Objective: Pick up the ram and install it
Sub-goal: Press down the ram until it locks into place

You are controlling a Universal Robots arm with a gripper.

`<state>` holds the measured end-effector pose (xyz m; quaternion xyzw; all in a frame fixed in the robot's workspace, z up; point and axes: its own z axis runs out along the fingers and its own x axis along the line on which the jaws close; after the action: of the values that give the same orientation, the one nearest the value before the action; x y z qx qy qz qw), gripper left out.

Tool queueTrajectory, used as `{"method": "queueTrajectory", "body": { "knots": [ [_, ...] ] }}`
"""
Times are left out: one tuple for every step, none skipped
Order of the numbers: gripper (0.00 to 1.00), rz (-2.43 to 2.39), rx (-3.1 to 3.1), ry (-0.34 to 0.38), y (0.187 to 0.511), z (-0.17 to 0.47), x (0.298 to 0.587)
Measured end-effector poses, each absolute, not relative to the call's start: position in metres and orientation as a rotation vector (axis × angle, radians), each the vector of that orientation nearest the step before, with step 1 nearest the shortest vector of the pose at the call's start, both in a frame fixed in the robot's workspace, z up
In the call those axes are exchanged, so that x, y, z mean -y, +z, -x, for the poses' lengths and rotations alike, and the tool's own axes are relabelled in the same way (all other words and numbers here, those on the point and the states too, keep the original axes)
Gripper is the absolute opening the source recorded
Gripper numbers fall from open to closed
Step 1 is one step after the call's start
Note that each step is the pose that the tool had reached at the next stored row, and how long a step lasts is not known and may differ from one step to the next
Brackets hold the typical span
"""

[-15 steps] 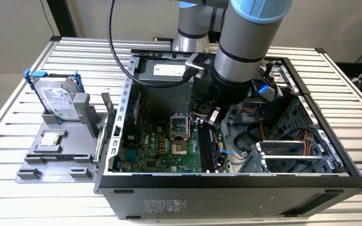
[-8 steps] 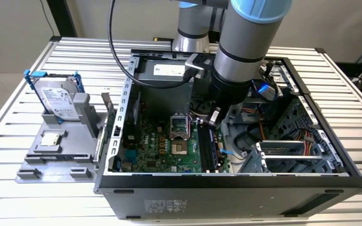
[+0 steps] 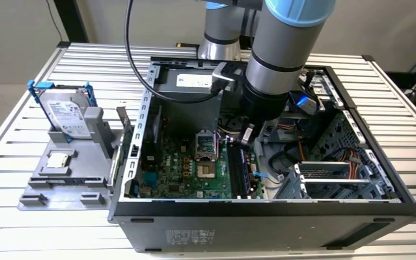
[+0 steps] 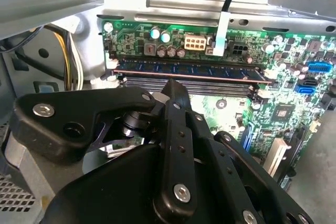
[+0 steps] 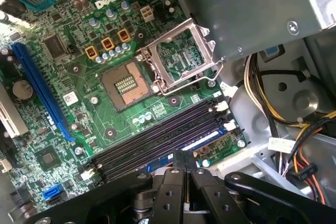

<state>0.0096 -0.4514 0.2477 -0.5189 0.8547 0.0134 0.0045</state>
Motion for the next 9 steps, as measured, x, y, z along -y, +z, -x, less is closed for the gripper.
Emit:
{"method": "queueTrajectory", "body": {
  "knots": [
    [0.00,1.646,-2.665,0.042,0.2477,-0.0096,0.4514],
    [0.00,1.667,-2.652,0.042,0.2477,-0.0096,0.4514],
    [0.00,1.690,-2.638,0.042,0.2477,-0.0096,0.4514],
    [0.00,1.712,-2.624,0.043,0.2477,-0.0097,0.4514],
    [0.00,1.727,-2.614,0.043,0.2477,-0.0097,0.4514],
    [0.00,1.740,-2.606,0.043,0.2477,-0.0096,0.4514],
    [0.00,1.752,-2.598,0.043,0.2476,-0.0097,0.4514],
    [0.00,1.760,-2.592,0.043,0.2476,-0.0097,0.4514],
    [0.00,1.768,-2.587,0.043,0.2476,-0.0097,0.4514]
  ]
}}
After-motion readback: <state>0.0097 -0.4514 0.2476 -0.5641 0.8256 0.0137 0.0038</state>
